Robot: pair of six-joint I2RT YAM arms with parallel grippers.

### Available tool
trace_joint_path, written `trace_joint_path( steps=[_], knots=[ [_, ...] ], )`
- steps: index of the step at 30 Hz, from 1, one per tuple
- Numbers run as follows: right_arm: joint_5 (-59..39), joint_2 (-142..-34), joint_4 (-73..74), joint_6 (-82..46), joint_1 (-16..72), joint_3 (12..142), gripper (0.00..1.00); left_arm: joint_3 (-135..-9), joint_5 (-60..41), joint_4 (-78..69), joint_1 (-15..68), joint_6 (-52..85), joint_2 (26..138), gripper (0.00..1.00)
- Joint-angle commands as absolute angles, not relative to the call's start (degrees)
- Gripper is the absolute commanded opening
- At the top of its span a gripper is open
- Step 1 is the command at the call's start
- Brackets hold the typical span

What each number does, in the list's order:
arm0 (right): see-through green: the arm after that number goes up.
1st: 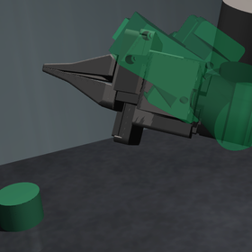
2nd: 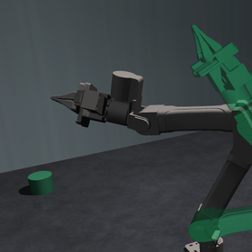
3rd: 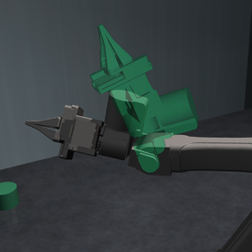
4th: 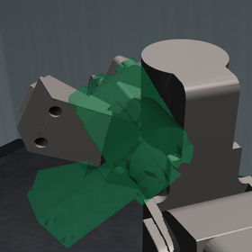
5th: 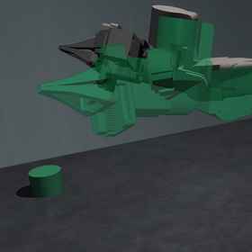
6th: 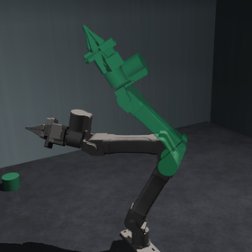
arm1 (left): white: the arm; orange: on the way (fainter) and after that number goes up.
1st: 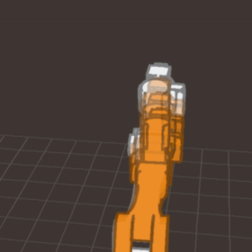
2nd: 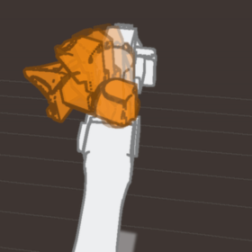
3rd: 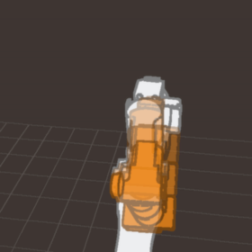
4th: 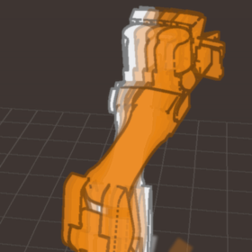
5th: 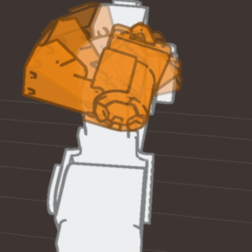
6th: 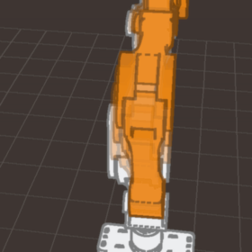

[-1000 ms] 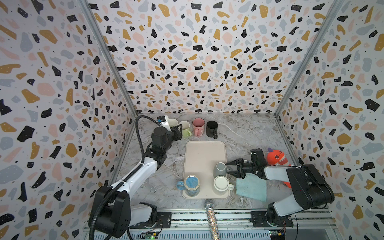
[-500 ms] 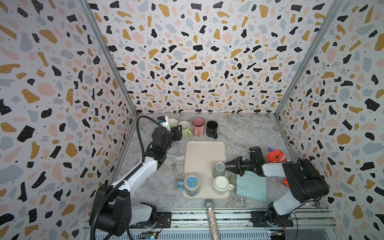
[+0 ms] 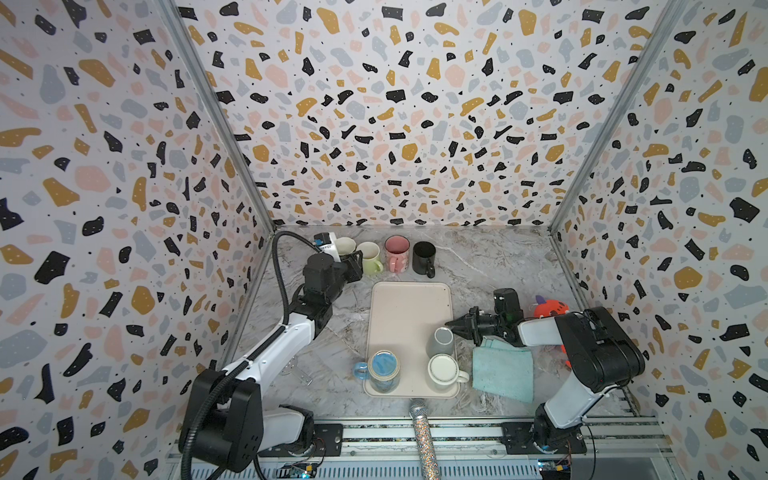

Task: Turn the mug right side up
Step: 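Close the right gripper on the grey mug and lift it, then carry the grey mug toward the left gripper while the left gripper reaches in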

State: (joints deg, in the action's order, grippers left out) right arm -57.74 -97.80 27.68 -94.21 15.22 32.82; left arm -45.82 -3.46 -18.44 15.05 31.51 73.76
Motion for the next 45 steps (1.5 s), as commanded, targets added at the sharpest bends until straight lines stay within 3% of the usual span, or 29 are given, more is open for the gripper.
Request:
trace_joint_path(
  steps=[1, 7, 31, 39, 45],
  knots=[
    [-54.9, -99.7, 32.8, -94.1, 14.8, 35.0, 0.12, -48.0, -2.6, -19.8, 14.6, 30.4, 74.2, 0.43],
    [-55.5, -101.1, 35.5, -94.4, 14.8, 38.1, 0.00, -48.2, -2.5, -19.6, 14.4, 30.1, 74.2, 0.43],
    [-50.5, -92.2, 25.7, -64.2, 18.8, 50.0, 0.00, -50.6, -5.5, -20.2, 14.4, 30.3, 75.3, 0.43],
    [-33.8, -86.8, 5.6, -34.3, 26.9, 61.3, 0.00, -54.3, -10.7, -18.1, 14.4, 28.0, 75.8, 0.43],
    [-19.6, -81.9, 3.9, -19.1, 32.8, 60.9, 0.00, -58.2, -17.6, -15.4, 14.4, 26.2, 76.8, 0.43]
  ],
)
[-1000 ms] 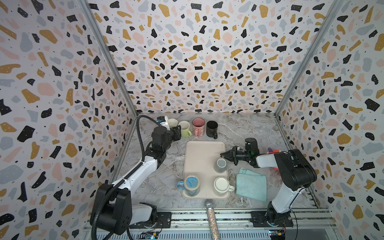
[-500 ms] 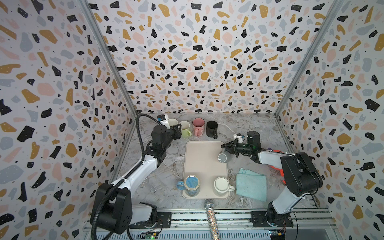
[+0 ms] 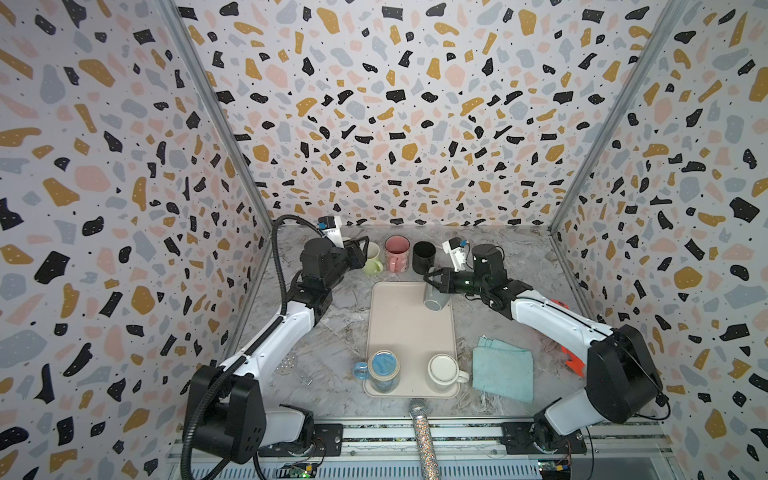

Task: Turn the mug right side up
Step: 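Carry the grey mug toward the left gripper while the left gripper reaches in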

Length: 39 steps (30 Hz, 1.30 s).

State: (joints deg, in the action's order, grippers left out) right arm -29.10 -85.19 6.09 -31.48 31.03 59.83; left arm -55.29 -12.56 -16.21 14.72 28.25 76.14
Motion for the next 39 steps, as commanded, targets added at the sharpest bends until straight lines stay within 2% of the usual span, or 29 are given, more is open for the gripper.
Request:
trace_joint_path(
  steps=[1, 6, 9, 12, 24, 39],
  knots=[
    [-17.4, -81.3, 4.1, -17.1, 33.7, 60.5, 0.00, -59.0, -18.9, -14.9, 14.4, 25.9, 77.0, 0.43],
    [-5.3, -78.0, 7.6, -4.1, 39.5, 57.6, 0.00, -63.9, -27.1, -9.7, 14.6, 22.7, 78.1, 0.43],
    [0.9, -76.3, 11.2, 3.1, 42.5, 55.3, 0.00, -68.3, -33.3, -1.2, 15.7, 16.6, 79.4, 0.43],
    [6.4, -74.8, 14.7, 9.4, 45.4, 52.9, 0.00, -71.2, -34.1, 6.5, 18.2, 10.0, 79.8, 0.44],
    [16.3, -70.1, 30.4, 28.9, 51.6, 44.1, 0.00, -73.1, -38.7, 13.4, 24.0, 1.7, 81.1, 0.46],
    [31.1, -79.2, 51.0, 54.8, 56.2, 40.8, 0.00, -74.9, -41.5, 15.1, 26.2, -3.0, 79.5, 0.48]
  ],
)
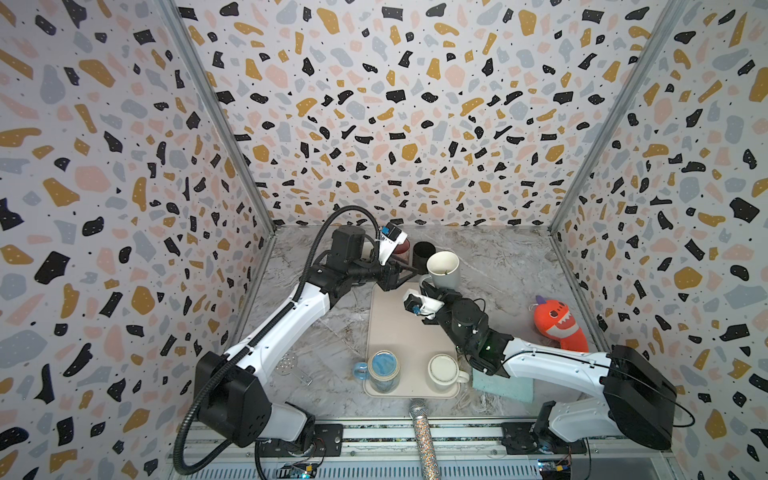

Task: Turn the mug right side up
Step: 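Carry the grey mug toward the left gripper while the left gripper reaches in, then close the left gripper on the grey mug while the right gripper opens and withdraws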

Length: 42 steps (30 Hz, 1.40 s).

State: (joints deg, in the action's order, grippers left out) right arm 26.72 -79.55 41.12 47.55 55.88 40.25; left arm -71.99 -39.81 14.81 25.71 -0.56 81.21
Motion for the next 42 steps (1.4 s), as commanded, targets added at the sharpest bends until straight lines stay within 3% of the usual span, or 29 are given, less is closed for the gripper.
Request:
trace_joint_path(
  steps=[1, 25, 42],
  knots=[
    [31.5, -79.8, 51.8, 55.9, 56.2, 40.8, 0.00, -75.0, -41.5, 15.4, 26.3, -3.3, 79.4, 0.48],
    [32.3, -82.2, 59.1, 61.6, 57.0, 40.7, 0.00, -77.6, -41.6, 23.4, 30.1, -10.5, 83.7, 0.50],
    [32.1, -83.6, 60.8, 62.1, 57.6, 41.0, 0.00, -78.2, -41.8, 24.3, 30.6, -10.9, 85.1, 0.46]
  ],
)
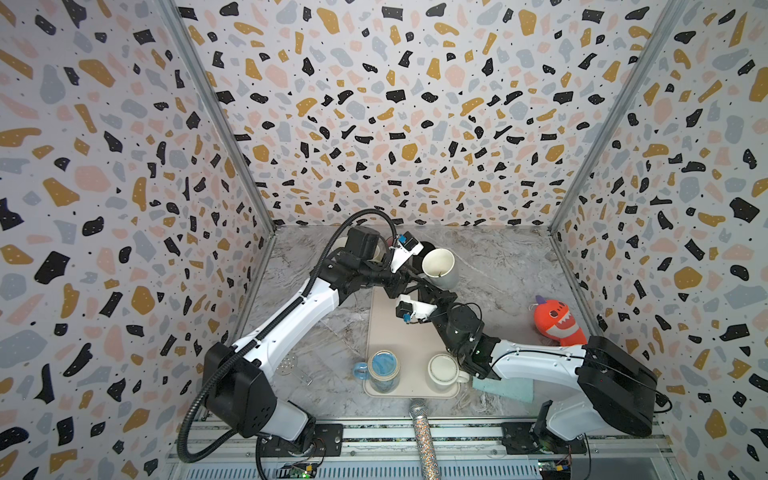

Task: Turn the mug right side up
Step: 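Close the left gripper on the grey mug while the right gripper opens and withdraws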

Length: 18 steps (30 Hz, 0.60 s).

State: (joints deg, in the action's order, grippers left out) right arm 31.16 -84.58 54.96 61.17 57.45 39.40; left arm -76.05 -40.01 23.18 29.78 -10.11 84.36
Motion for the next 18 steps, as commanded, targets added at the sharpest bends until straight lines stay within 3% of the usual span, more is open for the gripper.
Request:
trace_joint_path(
  steps=[1, 5, 11, 18],
  knots=[
    [32.0, -83.7, 60.8, 62.1, 57.5, 41.0, 0.00, -78.2, -41.8, 24.3, 30.6, -10.9, 85.2, 0.45],
    [31.9, -83.8, 61.0, 62.2, 57.5, 41.0, 0.00, -78.3, -42.1, 24.3, 30.7, -10.9, 85.3, 0.42],
    [32.0, -83.8, 61.6, 62.3, 57.6, 40.8, 0.00, -79.0, -43.0, 26.3, 30.9, -11.7, 86.4, 0.27],
    [32.3, -83.3, 62.0, 62.2, 57.6, 40.5, 0.00, -79.8, -41.9, 26.7, 31.0, -11.1, 87.6, 0.00]
  ],
)
